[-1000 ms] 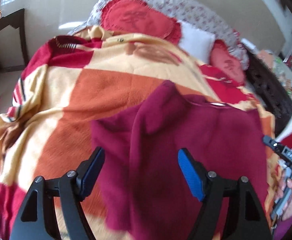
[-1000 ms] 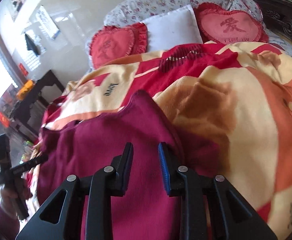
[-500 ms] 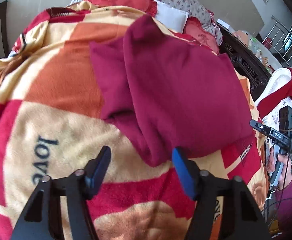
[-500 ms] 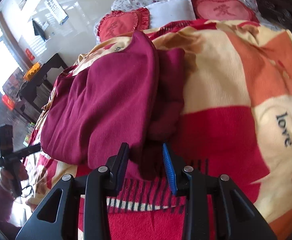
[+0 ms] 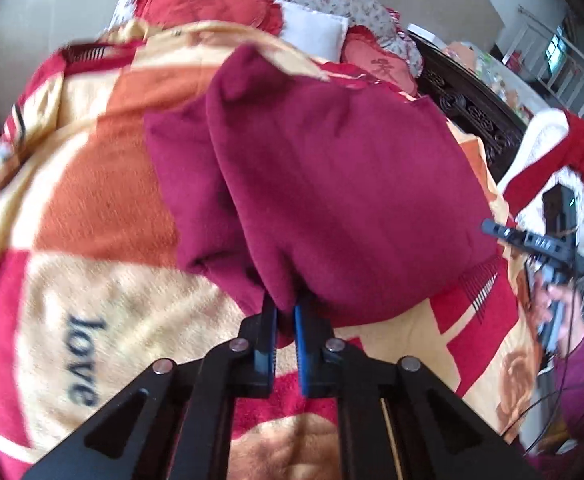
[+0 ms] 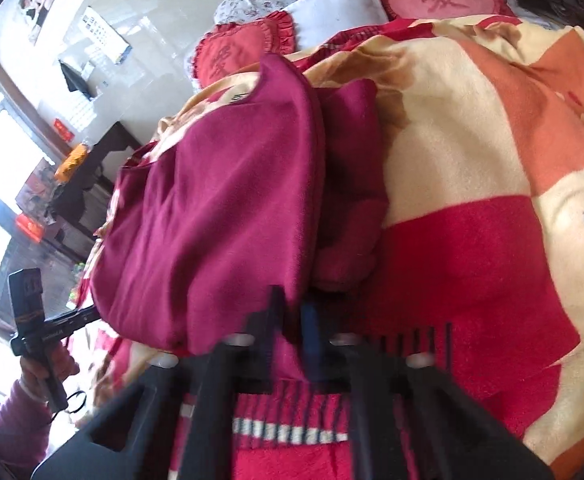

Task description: Fold small clothes

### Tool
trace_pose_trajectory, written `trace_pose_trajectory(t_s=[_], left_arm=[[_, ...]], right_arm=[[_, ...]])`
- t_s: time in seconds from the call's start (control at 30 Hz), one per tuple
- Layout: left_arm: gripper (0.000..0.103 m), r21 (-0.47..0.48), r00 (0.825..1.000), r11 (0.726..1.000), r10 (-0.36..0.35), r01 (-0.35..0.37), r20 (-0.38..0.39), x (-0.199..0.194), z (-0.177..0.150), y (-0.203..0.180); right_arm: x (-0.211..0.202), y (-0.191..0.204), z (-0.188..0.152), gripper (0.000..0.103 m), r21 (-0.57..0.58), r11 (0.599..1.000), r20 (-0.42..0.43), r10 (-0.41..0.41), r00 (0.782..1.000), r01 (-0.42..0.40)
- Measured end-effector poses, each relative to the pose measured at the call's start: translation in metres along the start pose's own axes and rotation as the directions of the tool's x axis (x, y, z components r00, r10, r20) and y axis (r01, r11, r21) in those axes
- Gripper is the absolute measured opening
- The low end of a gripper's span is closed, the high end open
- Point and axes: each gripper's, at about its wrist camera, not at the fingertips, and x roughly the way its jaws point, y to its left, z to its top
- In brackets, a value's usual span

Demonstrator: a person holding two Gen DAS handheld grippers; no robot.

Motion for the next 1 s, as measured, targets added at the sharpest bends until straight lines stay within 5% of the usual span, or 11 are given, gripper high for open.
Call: trace_pose_trajectory(t_s=[0.2,0.4,0.47,0.53,0.63,1.0], left_arm=[[0.007,0.024,1.0,0.999,0.022,-0.022,0.02,-0.011,-0.011,0.003],[0.008,-0.064,1.0,0.998,0.012,-0.013,-0.02,0.007,-0.029,0.019],[0.012,-0.069,0.999,0.997,0.028,-0.029,-0.015,-0.001,-0.026,0.015],[0.039,-0.107,0.997,0.991,0.073,-0.075,-0.025,-0.01,-0.021,0.015],[0.065,-0.132,0.998,0.99,0.06,-0.057,0.023,-0.025,-0.011,0.01],[0.07,-0.142,0.945,0.94,0.321,-0.311,0.057,0.015,0.039,0.007]], right_arm=[[-0.041,0.026,0.006,0.0,-0.123,0.991,0.073,-0.041,0.996,0.05],[-0.009,0.002,-0.012,0.0,-0.096,0.986,-0.039,-0.138,0.99,0.133],[-0.009,-0.001,-0.01,0.0,-0.072,0.989,-0.036,-0.133,0.99,0.13],[-0.022,-0.001,-0.002,0.002,-0.04,0.987,0.002,-0.158,0.987,0.158],[-0.041,0.011,0.011,0.006,-0.028,0.984,0.072,-0.171,0.983,0.174],[0.033,0.078,0.072,0.009,-0.25,0.939,0.111,-0.212,0.971,0.234]])
